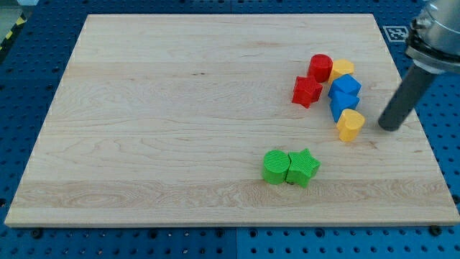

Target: Push yellow heart towards green star

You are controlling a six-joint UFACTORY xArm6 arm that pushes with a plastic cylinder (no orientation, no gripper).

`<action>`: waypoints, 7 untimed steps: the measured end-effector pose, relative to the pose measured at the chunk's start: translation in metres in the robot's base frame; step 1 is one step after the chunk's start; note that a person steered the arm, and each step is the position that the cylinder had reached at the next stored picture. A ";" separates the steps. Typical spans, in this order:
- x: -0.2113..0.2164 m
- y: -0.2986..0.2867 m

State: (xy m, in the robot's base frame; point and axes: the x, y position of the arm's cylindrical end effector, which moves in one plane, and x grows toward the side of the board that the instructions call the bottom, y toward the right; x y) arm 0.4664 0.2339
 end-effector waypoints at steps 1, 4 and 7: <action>-0.004 -0.034; -0.005 -0.071; -0.005 -0.054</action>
State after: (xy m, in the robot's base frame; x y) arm 0.4609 0.1798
